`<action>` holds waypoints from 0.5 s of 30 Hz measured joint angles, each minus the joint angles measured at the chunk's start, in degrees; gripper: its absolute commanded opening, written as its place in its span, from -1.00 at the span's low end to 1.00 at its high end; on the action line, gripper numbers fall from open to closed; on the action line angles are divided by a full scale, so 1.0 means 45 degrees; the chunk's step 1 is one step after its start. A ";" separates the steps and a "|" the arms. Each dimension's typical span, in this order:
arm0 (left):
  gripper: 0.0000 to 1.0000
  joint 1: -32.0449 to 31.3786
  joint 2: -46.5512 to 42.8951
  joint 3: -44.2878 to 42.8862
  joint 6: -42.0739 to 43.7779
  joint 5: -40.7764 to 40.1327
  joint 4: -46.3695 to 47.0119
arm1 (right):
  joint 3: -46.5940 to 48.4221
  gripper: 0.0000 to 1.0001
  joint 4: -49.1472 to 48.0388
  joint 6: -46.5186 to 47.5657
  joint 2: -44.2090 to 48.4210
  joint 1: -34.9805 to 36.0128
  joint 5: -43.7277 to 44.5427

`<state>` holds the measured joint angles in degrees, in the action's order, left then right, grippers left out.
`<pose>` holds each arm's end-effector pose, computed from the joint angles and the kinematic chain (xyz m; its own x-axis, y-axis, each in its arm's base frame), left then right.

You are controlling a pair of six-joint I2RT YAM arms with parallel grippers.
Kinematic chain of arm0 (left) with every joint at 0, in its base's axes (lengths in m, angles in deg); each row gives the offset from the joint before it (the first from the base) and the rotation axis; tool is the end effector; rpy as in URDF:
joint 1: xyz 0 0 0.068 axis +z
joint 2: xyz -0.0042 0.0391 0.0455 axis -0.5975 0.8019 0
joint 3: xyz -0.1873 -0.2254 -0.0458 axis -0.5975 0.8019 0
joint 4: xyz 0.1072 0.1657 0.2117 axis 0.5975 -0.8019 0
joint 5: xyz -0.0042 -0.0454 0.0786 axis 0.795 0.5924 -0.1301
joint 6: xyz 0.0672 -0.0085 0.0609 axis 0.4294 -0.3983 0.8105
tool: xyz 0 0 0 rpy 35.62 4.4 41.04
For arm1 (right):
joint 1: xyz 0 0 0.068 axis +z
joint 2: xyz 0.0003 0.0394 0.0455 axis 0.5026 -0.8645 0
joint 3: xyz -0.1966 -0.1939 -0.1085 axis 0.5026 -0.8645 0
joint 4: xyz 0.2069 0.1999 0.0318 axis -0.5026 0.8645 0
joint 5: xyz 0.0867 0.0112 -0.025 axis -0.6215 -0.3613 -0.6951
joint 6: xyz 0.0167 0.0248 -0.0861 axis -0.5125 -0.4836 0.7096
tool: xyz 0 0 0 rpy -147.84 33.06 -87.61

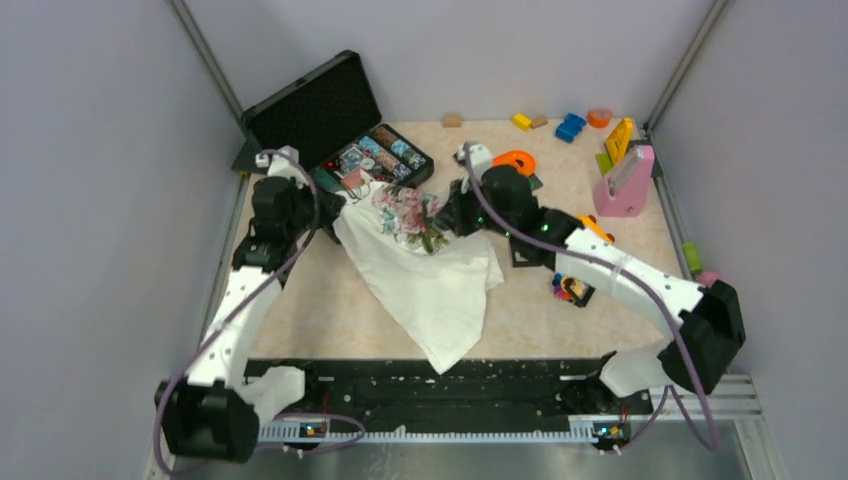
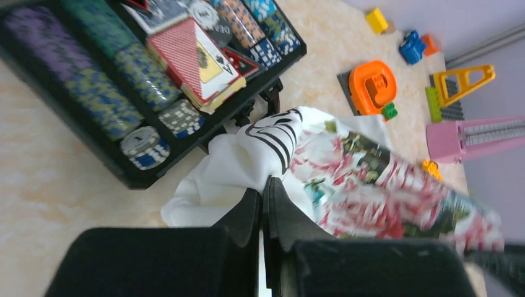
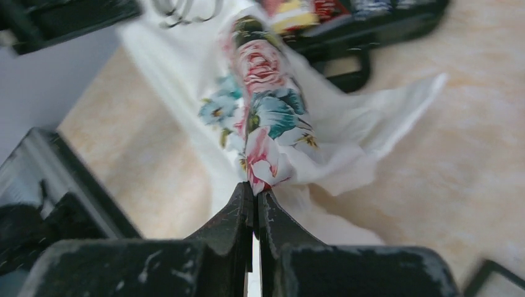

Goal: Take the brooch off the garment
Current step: Flatten out the clothes at the center of the board.

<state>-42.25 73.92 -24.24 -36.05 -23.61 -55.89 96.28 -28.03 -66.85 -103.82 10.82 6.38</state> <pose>0.3167 -0.0473 0.3102 -0.4772 -0.4567 -0.7508 0.0402 0.8421 -0.5378 0.2994 0.2655 0.3271 -0.5231 -0.0424 -0.8512 -0.5536 0.7763 0.3016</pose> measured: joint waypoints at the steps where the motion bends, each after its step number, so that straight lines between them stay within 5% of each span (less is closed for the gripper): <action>1: -1.00 0.0053 -0.0699 0.0058 0.0000 -0.0219 -0.0306 | 0.0000 -1.00 -0.0049 -0.0015 0.0316 0.0758 0.0228; 5: -1.00 0.1156 -0.2973 0.1035 -0.0029 -0.1234 -0.1209 | -0.0442 -0.94 -0.0568 -0.0597 0.0228 0.4036 0.0563; 10: -1.00 0.2506 -0.3118 0.2186 -0.0355 -0.3070 -0.2545 | -0.0806 0.37 -0.0476 -0.1384 -0.1598 0.6198 0.0160; 15: -1.00 0.2516 -0.3245 0.3925 -0.0928 -0.3973 -0.2778 | -0.1545 0.44 -0.0243 -0.1719 -0.1836 0.6033 -0.0539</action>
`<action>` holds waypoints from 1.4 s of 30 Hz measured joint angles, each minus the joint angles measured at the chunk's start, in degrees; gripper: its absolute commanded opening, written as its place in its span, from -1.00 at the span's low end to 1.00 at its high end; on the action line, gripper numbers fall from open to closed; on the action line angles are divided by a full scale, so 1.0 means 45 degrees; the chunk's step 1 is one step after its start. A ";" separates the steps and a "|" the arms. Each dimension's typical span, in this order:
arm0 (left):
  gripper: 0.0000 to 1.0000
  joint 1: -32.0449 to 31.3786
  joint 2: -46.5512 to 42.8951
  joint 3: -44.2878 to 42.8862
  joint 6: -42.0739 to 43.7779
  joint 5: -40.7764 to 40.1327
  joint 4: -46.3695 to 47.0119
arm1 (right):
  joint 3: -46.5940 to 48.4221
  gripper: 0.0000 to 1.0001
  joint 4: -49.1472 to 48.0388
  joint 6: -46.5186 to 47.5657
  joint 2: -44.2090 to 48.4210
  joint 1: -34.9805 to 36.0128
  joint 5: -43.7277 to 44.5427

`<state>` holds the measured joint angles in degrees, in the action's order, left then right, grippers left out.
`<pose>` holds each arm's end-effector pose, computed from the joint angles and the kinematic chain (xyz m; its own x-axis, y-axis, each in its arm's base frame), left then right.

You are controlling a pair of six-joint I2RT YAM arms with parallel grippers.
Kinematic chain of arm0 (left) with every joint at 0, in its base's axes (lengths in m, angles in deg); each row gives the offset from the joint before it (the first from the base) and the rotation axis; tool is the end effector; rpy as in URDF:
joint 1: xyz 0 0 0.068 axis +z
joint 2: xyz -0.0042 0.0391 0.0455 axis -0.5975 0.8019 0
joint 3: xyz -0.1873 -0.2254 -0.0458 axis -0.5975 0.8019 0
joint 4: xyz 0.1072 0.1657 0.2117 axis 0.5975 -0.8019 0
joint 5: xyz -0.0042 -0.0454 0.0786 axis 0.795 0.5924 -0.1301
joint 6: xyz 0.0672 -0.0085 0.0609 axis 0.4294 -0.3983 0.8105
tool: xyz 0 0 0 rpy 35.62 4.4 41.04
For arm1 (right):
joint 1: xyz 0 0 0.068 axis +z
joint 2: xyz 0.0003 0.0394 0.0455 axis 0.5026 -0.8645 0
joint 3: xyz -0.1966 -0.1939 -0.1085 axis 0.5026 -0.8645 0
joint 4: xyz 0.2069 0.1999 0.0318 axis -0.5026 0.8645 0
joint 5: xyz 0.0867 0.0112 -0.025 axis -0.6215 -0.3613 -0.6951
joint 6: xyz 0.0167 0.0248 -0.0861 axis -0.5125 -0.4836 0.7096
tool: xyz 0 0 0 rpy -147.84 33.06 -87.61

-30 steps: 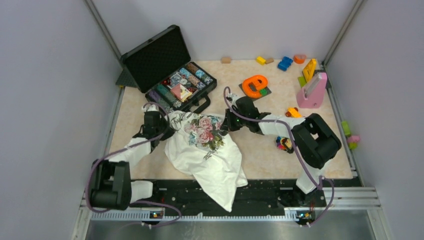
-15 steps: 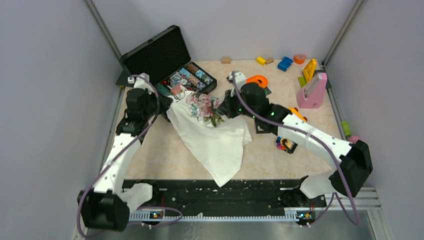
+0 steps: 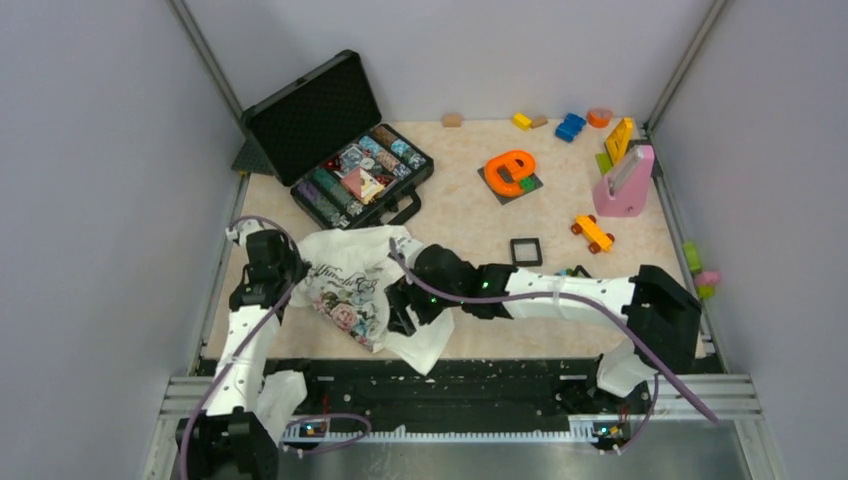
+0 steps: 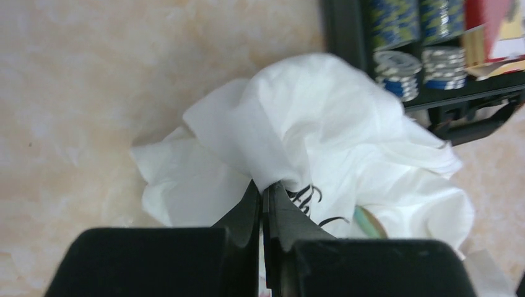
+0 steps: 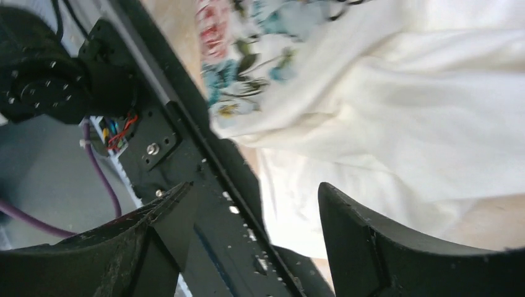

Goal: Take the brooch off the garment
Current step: Flatten out the clothes at the center of the board.

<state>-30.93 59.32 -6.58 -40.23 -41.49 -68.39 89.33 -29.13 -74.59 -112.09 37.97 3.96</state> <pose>0.2348 0.0327 0.2193 -0.4029 -0.6125 -0.6801 -0.5073 0.7679 -0.3910 0.1456 0.3830 0.2244 -0.6285 -0.3989 -0.6677 -0.7515 0.5327 0.3892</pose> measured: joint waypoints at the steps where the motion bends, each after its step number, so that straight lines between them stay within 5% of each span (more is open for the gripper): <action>1: -1.00 0.0000 -0.0107 0.0306 -0.0083 -0.0092 0.0005 | -0.0165 0.44 -0.0058 -0.0073 0.0131 -0.0355 -0.0296; 8: -1.00 0.0000 -0.2521 0.2647 -0.0267 0.0170 0.0500 | 0.0155 0.51 -0.0617 -0.0010 0.0243 -0.3934 -0.0874; 11: -1.00 0.0000 -0.3429 0.3517 -0.0461 0.0301 0.0976 | 0.1049 0.67 -0.1336 -0.0063 -0.0967 -0.4532 -0.1107; 16: -1.00 0.0000 -0.3798 0.3764 -0.0612 0.0199 0.1253 | 0.1627 0.56 -0.2458 -0.0767 -0.3152 -0.4794 -0.0850; 19: -1.00 0.0000 -0.3798 0.3764 -0.0665 0.0209 0.1311 | 0.2288 0.26 -0.2681 -0.1166 -0.4600 -0.4828 -0.0680; 24: -1.00 0.0000 -0.3648 0.3774 -0.0714 0.1078 0.1899 | 0.2866 -0.99 -0.3507 -0.1729 -0.6091 -0.4847 -0.0874; 29: -1.00 -0.0112 -0.2521 0.3623 -0.0223 0.2987 0.2657 | 0.1384 -1.00 -0.4702 -0.2152 -0.5105 -0.5119 -0.0913; 34: -0.99 -0.2526 -0.2069 0.3021 0.0631 0.2710 0.2438 | -0.1418 -1.00 -0.4847 -0.2113 -0.1506 -0.6290 -0.0758; 38: 0.21 -0.3978 -0.2001 0.2356 0.1229 0.2249 0.2249 | -0.1904 -1.00 -0.4420 -0.1627 0.1248 -0.6849 -0.0661; 42: 0.46 -0.4595 -0.1792 0.1574 0.1593 0.1739 0.1836 | -0.1846 -1.00 -0.3895 -0.1146 0.2773 -0.6805 -0.0967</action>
<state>-51.61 51.25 0.50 -33.06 -33.67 -60.13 81.02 -46.66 -79.75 -99.61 7.35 -0.39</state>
